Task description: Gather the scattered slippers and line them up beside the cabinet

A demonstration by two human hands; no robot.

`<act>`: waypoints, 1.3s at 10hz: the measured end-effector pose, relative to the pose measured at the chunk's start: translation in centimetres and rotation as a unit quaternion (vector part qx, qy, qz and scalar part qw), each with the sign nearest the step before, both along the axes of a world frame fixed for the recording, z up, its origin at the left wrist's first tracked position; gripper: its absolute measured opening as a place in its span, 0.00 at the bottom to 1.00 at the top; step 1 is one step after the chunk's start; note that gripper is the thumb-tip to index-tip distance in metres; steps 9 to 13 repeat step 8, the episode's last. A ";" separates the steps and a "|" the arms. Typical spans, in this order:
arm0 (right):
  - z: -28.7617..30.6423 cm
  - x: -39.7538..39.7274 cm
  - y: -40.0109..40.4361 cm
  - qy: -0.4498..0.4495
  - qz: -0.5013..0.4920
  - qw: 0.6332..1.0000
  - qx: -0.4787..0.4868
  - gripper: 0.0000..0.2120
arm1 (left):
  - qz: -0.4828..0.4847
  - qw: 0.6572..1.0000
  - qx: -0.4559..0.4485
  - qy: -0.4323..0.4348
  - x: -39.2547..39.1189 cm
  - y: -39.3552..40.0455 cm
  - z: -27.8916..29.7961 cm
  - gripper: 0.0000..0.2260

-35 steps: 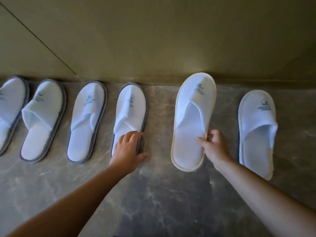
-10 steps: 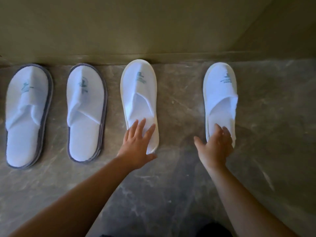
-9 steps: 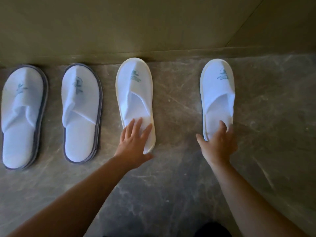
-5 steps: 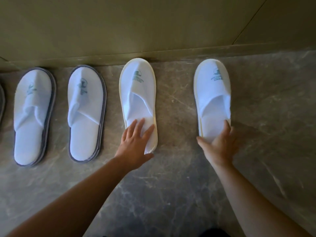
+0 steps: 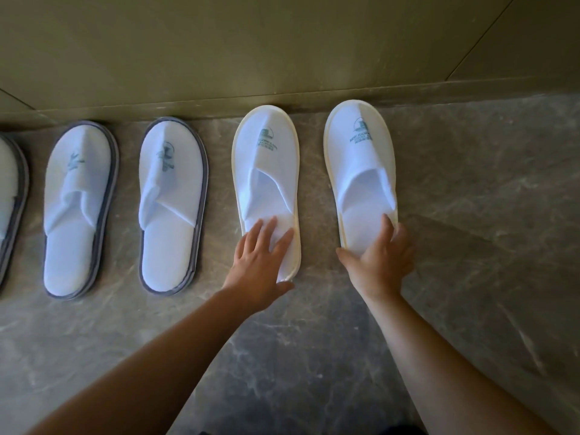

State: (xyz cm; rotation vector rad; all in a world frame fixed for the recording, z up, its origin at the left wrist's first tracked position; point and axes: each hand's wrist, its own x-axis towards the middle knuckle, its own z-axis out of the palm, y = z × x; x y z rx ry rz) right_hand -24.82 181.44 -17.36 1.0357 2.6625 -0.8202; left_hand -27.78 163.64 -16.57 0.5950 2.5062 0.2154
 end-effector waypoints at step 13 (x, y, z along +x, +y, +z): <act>5.5 1.4 0.8 0.062 0.137 0.989 -0.007 0.39 | 0.001 0.997 0.055 -0.060 0.3 -1.6 5.8 0.36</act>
